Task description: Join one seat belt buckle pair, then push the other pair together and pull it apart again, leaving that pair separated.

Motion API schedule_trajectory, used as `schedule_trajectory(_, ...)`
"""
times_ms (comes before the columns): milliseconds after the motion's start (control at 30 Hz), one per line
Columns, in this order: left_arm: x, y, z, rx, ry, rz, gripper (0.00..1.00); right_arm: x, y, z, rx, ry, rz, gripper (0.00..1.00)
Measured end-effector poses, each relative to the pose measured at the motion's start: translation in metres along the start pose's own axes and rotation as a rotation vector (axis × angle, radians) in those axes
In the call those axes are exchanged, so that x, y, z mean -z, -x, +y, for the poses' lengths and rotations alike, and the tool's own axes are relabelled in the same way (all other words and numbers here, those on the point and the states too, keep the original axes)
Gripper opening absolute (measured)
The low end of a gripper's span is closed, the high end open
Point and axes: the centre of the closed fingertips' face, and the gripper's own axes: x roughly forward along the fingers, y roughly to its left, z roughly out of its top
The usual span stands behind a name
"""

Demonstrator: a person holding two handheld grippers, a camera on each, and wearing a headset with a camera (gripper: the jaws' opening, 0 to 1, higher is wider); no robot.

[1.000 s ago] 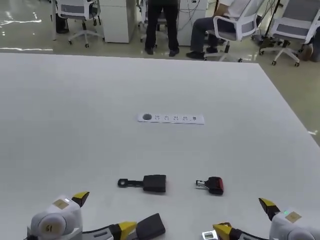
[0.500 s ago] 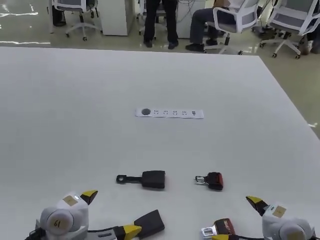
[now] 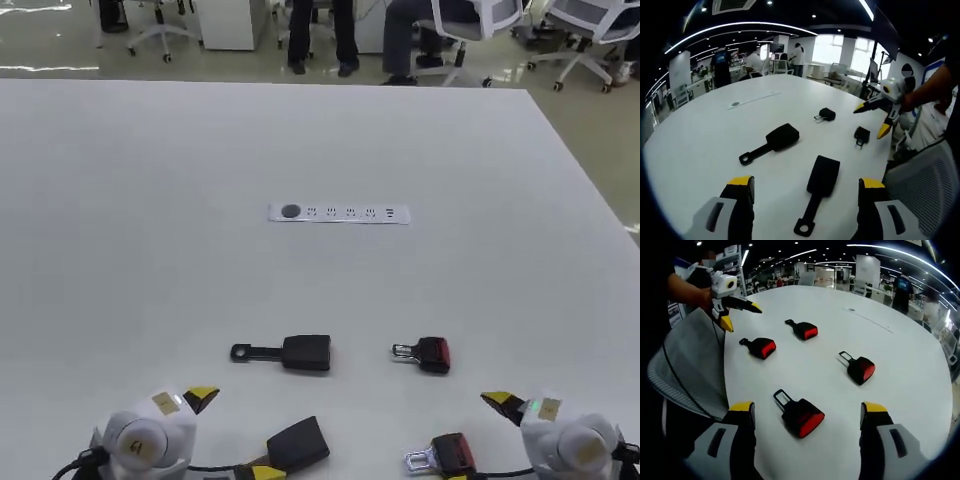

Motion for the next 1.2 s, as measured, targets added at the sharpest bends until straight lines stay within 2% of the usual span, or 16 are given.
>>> schedule_trajectory(67,0.002,-0.004,-0.004,0.017,0.006,0.027,0.85,0.004,-0.002,0.002,-0.028,0.004,0.018,0.85)
schedule_trajectory(200,0.008,-0.013,-0.007,0.038,-0.017,0.048,0.83,0.009,-0.009,0.002,-0.065,0.032,0.038,0.83)
schedule_trajectory(433,0.01,-0.026,-0.017,0.072,-0.054,0.089,0.76,0.014,-0.018,0.004,-0.126,0.043,0.062,0.79)
schedule_trajectory(533,0.017,-0.033,-0.018,0.089,-0.075,0.118,0.73,0.014,-0.019,0.006,-0.152,0.06,0.07,0.77)
schedule_trajectory(600,0.015,-0.036,-0.022,0.102,-0.085,0.124,0.72,0.015,-0.019,0.008,-0.166,0.072,0.079,0.75)
schedule_trajectory(800,0.025,-0.048,-0.021,0.121,-0.11,0.155,0.63,0.024,-0.022,0.012,-0.219,0.137,0.136,0.7)
schedule_trajectory(900,0.021,-0.049,-0.025,0.135,-0.118,0.158,0.6,0.027,-0.023,0.012,-0.231,0.155,0.145,0.68)
schedule_trajectory(1033,0.027,-0.053,-0.027,0.148,-0.14,0.183,0.55,0.031,-0.024,0.014,-0.251,0.16,0.163,0.64)
schedule_trajectory(1133,0.036,-0.056,-0.024,0.152,-0.154,0.2,0.54,0.035,-0.024,0.016,-0.269,0.179,0.176,0.62)
schedule_trajectory(1200,0.036,-0.057,-0.025,0.153,-0.163,0.206,0.54,0.034,-0.024,0.016,-0.271,0.193,0.175,0.61)
